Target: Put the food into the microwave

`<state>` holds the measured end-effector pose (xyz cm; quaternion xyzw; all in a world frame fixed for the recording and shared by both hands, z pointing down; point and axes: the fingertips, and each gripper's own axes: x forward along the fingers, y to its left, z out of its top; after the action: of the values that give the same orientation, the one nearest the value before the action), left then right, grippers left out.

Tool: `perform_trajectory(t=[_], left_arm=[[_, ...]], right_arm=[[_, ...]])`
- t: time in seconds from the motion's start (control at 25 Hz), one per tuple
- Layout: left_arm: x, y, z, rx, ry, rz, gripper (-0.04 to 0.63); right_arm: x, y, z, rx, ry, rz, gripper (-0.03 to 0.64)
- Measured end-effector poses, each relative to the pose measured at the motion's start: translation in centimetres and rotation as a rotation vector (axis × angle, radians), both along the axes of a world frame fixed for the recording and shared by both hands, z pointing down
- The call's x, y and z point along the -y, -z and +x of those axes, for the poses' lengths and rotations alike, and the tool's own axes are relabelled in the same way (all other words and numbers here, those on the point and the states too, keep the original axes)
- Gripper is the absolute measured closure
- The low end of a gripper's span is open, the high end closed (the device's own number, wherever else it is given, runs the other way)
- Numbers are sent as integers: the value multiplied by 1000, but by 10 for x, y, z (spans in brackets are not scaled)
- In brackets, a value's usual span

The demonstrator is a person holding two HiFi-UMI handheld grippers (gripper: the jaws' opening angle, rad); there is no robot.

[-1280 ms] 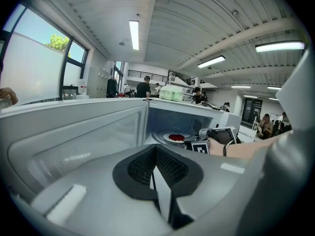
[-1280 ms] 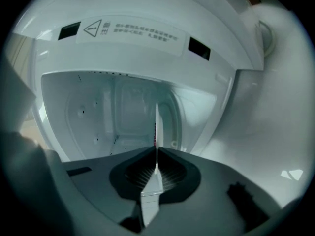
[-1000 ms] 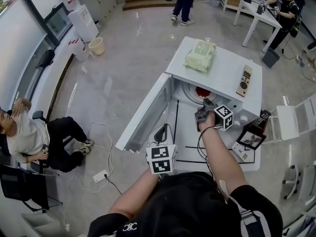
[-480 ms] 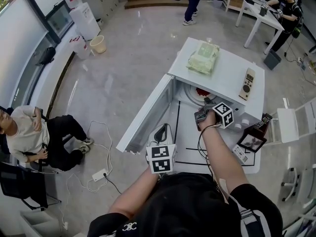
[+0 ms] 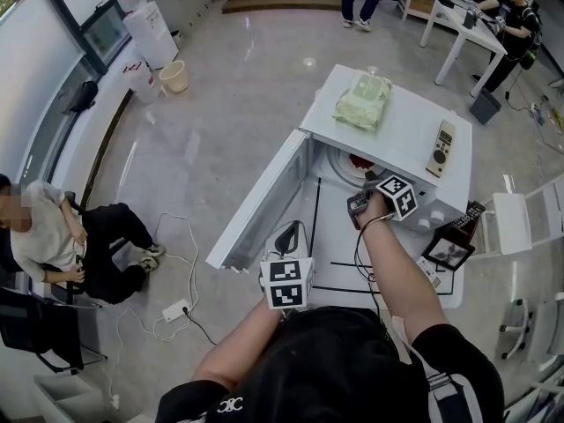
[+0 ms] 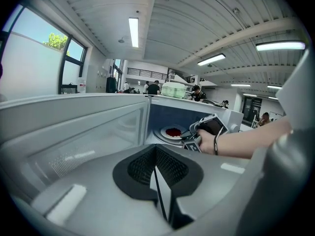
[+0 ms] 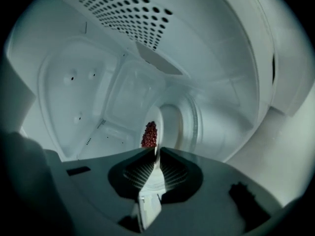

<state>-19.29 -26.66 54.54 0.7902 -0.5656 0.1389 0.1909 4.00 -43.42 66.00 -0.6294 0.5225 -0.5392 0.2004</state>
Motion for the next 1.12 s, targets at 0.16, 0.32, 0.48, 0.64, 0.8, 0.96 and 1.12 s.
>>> perform_trajectory(t=[0.16, 0.32, 0.48, 0.64, 0.8, 0.96, 1.12], left_arm=[[-2, 0, 0, 14, -17, 7, 587], [-4, 0, -4, 23, -14, 0, 586], [-6, -3, -7, 25, -19, -5, 586], [-7, -5, -9, 28, -19, -9, 586], [-8, -7, -7, 34, -27, -17, 586], [-7, -6, -6, 33, -30, -14, 586], [-6, -7, -7, 34, -29, -14, 586]], right_arm=[[1, 2, 2, -97, 26, -21, 572], [2, 4, 4, -204, 51, -38, 565], [2, 5, 7, -315, 72, -57, 552], [4, 9, 6, -444, 111, -67, 545], [8, 16, 5, -576, 146, -84, 543], [9, 13, 7, -626, 159, -141, 534], [9, 9, 17, -682, 140, -178, 529]])
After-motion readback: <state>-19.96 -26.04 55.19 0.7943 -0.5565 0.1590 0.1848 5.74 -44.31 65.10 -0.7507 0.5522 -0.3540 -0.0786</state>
